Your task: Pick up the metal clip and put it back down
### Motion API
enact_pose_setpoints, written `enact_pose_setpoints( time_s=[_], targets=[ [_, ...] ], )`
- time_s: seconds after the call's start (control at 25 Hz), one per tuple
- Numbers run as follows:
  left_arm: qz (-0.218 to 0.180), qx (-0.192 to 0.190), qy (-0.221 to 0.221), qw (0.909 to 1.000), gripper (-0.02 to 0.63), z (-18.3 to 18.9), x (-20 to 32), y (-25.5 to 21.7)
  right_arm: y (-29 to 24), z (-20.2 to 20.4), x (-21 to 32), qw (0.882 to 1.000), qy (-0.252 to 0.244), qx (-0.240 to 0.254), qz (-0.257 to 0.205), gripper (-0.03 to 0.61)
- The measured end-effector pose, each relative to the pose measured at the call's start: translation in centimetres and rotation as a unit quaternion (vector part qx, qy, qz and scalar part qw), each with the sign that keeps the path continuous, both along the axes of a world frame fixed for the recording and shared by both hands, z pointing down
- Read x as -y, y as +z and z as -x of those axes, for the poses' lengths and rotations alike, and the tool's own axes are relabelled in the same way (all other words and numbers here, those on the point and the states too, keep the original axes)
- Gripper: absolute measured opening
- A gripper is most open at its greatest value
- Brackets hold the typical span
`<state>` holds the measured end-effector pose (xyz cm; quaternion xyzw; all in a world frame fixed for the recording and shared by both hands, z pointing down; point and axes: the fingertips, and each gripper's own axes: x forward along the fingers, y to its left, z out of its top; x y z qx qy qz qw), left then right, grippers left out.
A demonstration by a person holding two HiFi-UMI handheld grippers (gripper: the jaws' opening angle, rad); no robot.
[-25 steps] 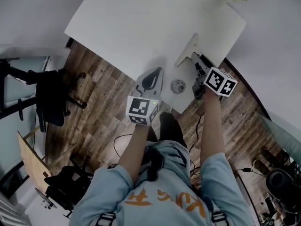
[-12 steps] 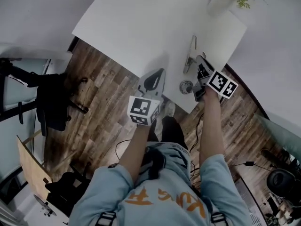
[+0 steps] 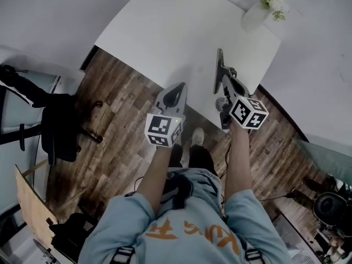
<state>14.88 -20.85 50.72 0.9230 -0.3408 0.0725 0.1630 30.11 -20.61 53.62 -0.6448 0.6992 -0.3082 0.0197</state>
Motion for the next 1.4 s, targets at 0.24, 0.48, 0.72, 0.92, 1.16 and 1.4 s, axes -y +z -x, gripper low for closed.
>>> enact_pose_setpoints(
  time_s=[0.24,0.48,0.72,0.92,1.16,1.4],
  targets=[
    [-0.040,-0.025,-0.015,0.9988,0.025,3.3,1.5,-4.2,-6.6,4.2,0.0,0.993,-0.007,-0.093,-0.071,0.015],
    [-0.087,-0.053,-0.036,0.9941,0.025,7.1,3.1,-9.3,-13.1,8.8,-0.5,0.968,-0.028,-0.200,-0.149,0.015],
    [-0.126,-0.076,-0.054,0.9876,0.025,10.1,4.1,-12.6,-17.7,12.4,-0.7,0.933,-0.053,-0.290,-0.207,0.015],
    [-0.132,-0.083,-0.052,0.9864,0.025,10.5,4.4,-13.4,-18.4,13.3,-0.5,0.927,-0.061,-0.303,-0.210,0.015],
    [-0.128,-0.080,-0.045,0.9875,0.025,10.1,4.4,-12.9,-17.9,13.0,-0.7,0.930,-0.057,-0.301,-0.203,0.015],
    [-0.124,-0.078,-0.039,0.9884,0.025,9.8,4.9,-12.5,-17.1,12.3,-0.5,0.934,-0.052,-0.294,-0.195,0.015]
  ],
)
